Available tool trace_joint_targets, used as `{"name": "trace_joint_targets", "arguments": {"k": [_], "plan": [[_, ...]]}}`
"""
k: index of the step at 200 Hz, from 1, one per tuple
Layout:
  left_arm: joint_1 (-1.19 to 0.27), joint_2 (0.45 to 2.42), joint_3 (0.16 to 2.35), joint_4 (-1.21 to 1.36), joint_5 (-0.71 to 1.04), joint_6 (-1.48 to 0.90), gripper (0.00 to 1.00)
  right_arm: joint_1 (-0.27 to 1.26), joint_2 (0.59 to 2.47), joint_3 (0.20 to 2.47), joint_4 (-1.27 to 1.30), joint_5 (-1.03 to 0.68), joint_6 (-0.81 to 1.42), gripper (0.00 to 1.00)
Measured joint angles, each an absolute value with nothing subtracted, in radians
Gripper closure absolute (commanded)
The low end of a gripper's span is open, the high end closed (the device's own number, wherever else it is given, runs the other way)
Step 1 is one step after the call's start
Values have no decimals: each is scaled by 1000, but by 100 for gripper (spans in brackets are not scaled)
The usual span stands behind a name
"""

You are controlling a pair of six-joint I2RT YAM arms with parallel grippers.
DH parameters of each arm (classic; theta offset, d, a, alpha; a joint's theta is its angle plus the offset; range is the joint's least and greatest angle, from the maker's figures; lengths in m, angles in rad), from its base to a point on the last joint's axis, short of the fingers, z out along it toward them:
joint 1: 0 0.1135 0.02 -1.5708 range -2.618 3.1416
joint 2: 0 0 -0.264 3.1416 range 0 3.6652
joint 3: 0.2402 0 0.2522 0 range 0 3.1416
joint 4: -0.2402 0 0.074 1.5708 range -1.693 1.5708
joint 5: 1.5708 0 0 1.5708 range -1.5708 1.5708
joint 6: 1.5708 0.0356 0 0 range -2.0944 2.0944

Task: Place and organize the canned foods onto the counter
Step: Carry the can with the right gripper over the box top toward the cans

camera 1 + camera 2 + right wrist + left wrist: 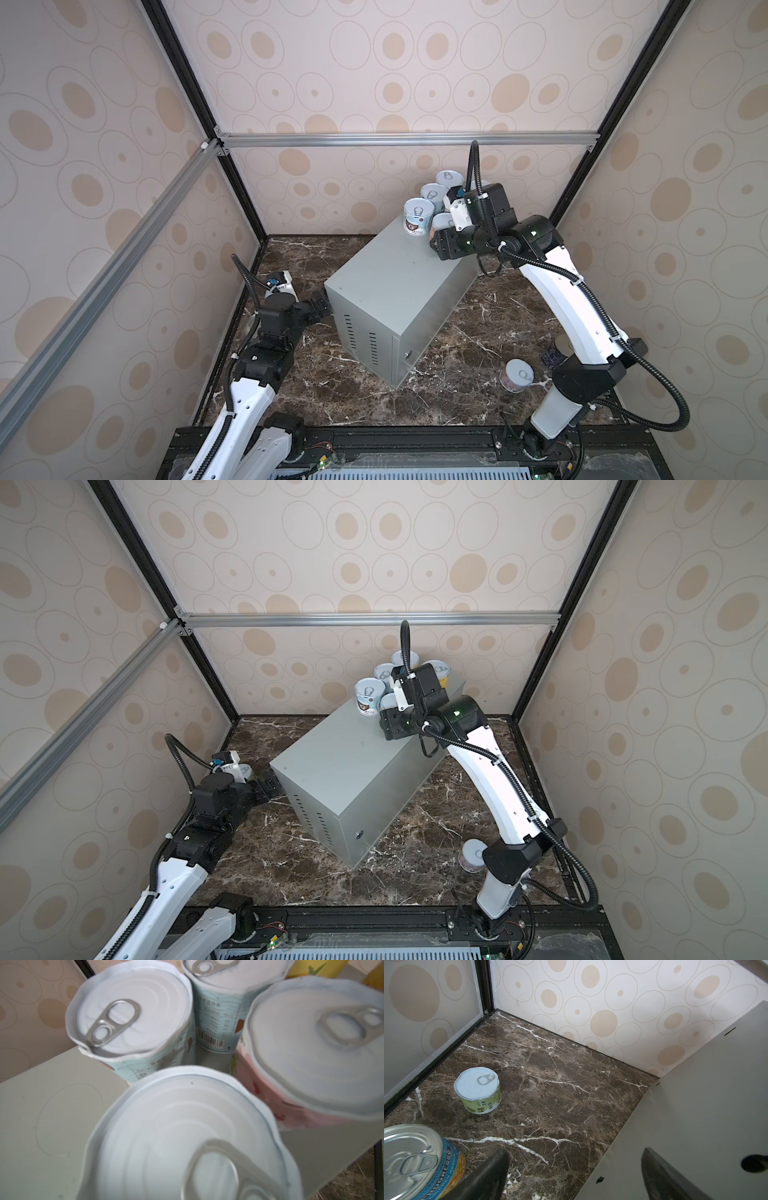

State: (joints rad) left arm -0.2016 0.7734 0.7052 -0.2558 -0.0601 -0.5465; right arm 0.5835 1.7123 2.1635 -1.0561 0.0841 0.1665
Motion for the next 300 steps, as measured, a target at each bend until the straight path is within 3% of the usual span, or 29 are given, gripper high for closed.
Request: {"name": "trace_joint_targets", "arguments": {"k": [60,119,192,300], "plan": [[-200,773,701,-251,-56,-547,1,585,1727,2171,-1045,110,167,52],[-197,773,696,-248,-51,-547,1,588,1732,2172,-1039,134,167,42],[-196,773,694,-248,-49,-547,1,589,1732,2145,-990,136,166,44],[-196,773,694,-248,-48,-547,1,589,1711,2109,-963,133,167,11]]}}
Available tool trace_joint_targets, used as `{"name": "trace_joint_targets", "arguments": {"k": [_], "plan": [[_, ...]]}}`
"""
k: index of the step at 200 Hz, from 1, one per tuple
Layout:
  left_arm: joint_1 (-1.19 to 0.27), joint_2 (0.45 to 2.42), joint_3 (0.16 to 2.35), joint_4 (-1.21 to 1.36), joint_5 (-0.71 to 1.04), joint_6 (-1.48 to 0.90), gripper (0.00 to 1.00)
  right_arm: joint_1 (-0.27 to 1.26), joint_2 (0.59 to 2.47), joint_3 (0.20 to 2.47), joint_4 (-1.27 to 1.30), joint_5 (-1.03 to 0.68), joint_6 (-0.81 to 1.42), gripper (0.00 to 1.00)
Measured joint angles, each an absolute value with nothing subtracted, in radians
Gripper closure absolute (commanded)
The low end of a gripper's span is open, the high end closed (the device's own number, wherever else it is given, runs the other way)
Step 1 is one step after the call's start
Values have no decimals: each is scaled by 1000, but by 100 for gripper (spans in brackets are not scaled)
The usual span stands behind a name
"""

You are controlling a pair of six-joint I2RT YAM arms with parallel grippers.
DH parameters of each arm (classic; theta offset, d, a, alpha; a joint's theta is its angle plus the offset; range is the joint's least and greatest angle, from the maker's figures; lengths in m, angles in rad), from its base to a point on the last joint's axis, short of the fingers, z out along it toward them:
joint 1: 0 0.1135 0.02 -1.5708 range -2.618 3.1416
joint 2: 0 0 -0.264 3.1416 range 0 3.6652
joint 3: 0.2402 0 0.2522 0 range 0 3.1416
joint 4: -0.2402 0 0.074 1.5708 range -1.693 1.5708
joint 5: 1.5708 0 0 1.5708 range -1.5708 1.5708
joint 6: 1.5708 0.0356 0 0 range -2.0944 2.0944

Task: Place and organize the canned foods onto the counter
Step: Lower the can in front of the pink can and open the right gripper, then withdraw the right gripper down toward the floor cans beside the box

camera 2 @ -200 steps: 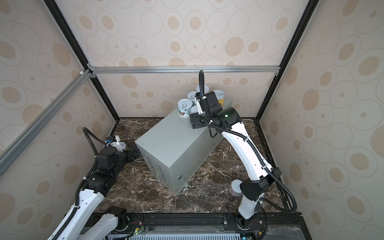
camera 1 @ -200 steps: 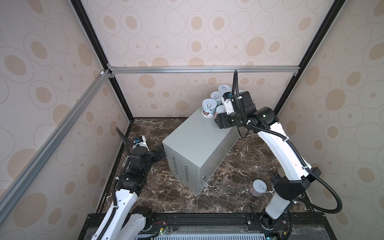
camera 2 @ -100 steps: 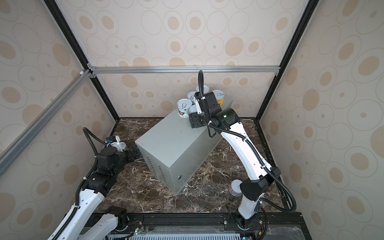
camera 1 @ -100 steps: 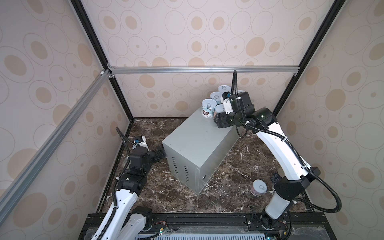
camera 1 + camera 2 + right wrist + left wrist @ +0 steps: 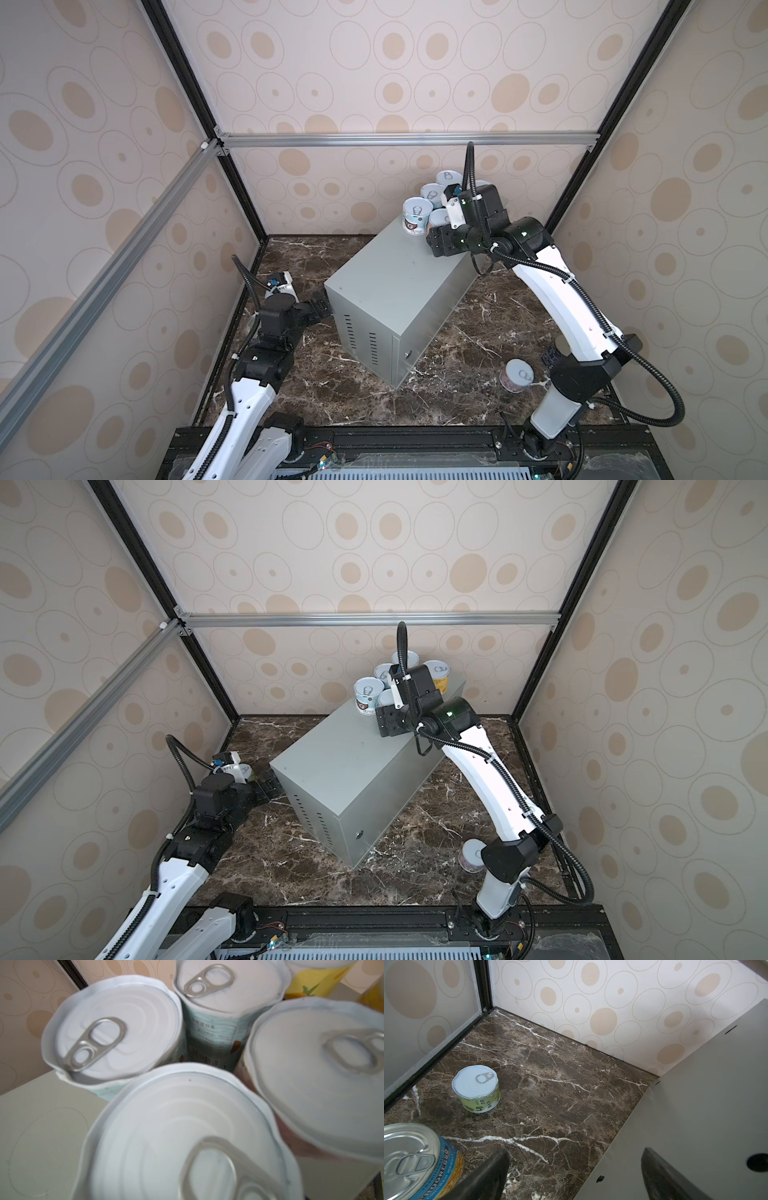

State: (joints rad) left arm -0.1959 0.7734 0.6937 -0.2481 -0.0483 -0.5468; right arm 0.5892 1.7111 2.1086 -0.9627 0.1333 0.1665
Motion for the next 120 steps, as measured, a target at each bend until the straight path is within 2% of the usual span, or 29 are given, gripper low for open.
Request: {"name": "trace_joint_targets", "arguments": {"k": [42,120], "plan": [[-196,776,694,-249,-49,-547,1,590,1660,2092,-960,132,167,4],[-197,773,736,-306,-50,-544,1,590,1491,2008,-958,132,168,0]]}}
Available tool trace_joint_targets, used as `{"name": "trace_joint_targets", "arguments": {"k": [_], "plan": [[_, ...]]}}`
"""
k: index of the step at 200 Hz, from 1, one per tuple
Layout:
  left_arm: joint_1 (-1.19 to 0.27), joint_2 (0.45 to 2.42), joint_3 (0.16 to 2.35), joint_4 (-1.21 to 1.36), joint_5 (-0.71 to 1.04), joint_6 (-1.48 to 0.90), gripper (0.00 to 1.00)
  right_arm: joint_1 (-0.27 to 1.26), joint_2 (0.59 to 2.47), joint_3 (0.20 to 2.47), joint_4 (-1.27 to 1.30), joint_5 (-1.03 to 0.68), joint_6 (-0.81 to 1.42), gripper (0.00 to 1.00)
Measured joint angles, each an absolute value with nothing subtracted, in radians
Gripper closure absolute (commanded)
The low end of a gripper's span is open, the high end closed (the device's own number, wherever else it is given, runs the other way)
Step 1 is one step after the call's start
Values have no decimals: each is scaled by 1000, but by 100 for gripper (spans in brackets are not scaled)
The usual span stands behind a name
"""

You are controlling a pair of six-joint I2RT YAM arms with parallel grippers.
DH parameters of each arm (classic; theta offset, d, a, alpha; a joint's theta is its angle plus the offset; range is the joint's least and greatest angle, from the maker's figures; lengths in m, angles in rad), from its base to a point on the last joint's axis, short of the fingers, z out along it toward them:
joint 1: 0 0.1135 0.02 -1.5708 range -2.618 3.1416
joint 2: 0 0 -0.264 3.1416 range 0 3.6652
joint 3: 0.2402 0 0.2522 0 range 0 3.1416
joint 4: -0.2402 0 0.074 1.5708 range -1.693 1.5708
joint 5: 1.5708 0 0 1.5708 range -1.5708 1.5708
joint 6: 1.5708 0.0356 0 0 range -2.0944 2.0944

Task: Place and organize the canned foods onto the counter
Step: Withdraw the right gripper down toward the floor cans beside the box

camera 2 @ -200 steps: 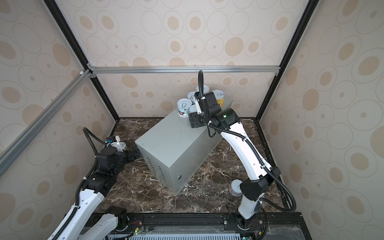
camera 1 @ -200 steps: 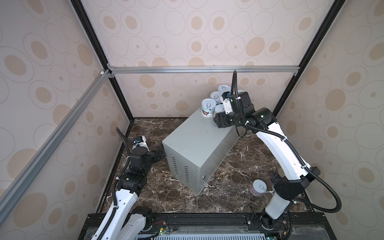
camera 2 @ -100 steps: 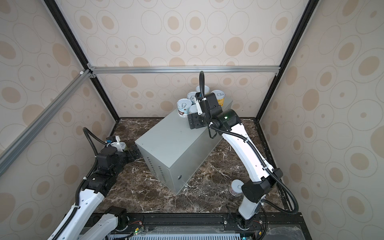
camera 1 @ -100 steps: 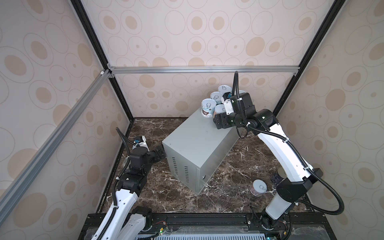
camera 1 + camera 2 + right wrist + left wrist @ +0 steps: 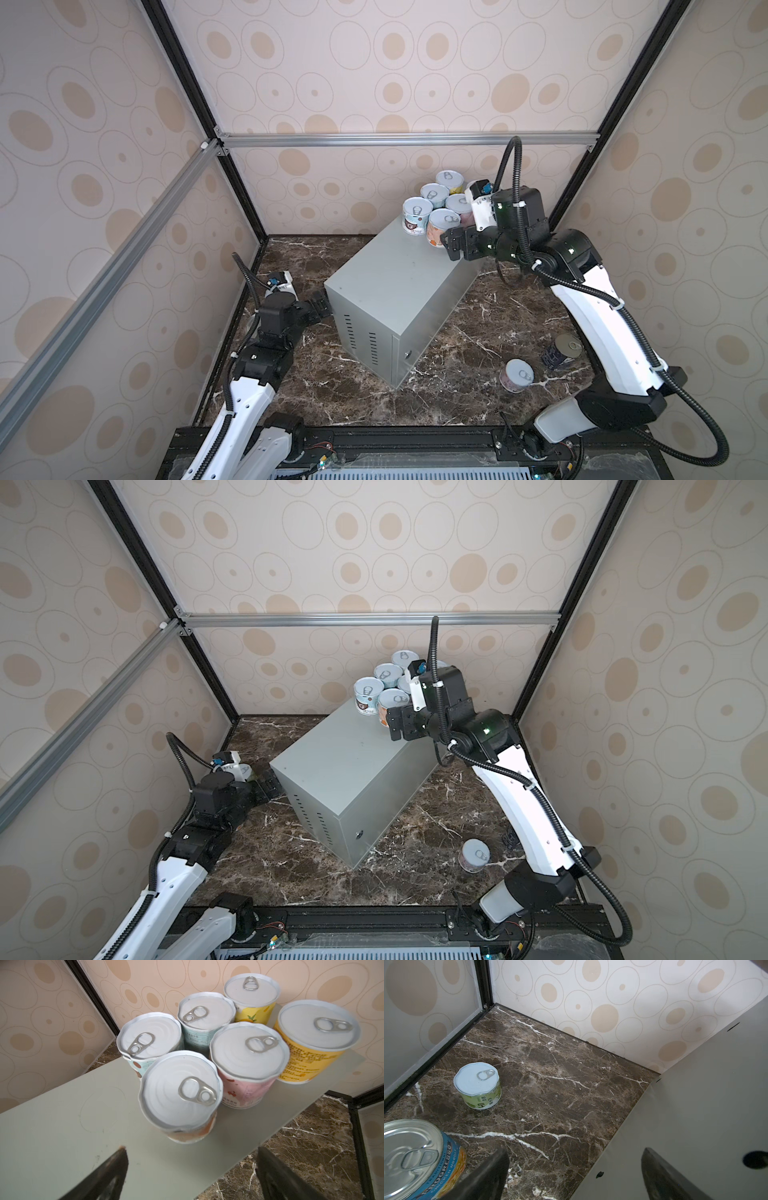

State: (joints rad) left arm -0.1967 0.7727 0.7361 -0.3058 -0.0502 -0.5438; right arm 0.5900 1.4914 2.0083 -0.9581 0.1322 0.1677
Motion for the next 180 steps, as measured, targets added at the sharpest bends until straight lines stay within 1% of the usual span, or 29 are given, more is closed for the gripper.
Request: {"name": "trace_joint_targets", "arguments": {"k": [46,93,134,180], "plan": [[-198,711,793,-382,-85,-530,1,590,1290,1856,-977,167,181,1],[-198,665,806,-463,-108,-527,1,591,1083,1657,-1034,299,271,1],[-198,645,791,-514,-111,-537,1,594,933,1398,-1082,387,410,1],[-198,644,731,-584,-122,-590,1,595,830,1176,-1158,490,651,1]]}}
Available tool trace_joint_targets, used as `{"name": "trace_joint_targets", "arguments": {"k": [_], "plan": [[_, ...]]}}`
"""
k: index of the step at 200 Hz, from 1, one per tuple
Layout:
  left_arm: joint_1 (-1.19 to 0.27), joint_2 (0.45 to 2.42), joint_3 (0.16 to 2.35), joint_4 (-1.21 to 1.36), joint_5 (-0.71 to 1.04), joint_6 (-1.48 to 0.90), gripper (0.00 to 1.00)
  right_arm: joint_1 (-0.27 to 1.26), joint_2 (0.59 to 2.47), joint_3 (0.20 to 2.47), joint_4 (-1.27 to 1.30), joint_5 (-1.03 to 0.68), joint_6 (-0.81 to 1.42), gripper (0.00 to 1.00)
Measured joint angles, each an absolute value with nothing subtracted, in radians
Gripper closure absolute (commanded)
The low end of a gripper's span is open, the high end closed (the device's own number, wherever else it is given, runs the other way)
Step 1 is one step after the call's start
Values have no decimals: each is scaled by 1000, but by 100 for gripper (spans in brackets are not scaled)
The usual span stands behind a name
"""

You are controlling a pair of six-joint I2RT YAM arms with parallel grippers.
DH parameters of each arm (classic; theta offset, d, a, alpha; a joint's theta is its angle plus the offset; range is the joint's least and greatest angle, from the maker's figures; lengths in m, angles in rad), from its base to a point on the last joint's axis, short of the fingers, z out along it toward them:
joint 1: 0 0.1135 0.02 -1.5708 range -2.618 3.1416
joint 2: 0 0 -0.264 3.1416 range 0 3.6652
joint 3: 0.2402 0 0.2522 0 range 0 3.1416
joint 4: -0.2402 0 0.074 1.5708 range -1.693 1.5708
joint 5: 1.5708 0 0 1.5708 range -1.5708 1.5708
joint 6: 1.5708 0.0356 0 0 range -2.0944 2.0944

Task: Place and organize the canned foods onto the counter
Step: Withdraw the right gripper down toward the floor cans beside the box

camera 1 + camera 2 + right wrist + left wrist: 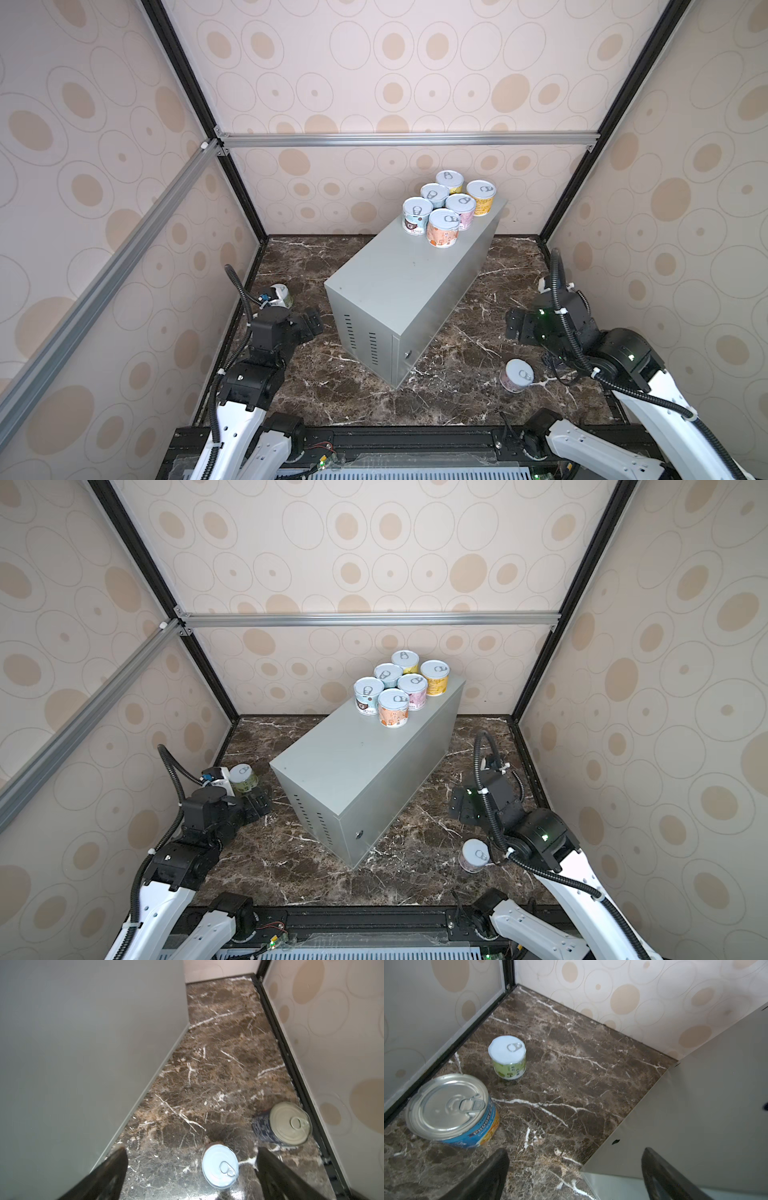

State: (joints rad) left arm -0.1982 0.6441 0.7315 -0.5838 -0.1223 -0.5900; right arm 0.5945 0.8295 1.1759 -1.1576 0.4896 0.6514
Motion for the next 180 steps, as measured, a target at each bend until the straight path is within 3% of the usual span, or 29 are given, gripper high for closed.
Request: {"name": "trace_joint_targets", "arguments": {"k": [80,180], "plan": [[-198,654,629,-600,-196,-754,1,595,809,904,-1272,551,1035,1],[-198,783,578,-479,-251,-807,0,594,760,636,-1128,471,1190,1]]}}
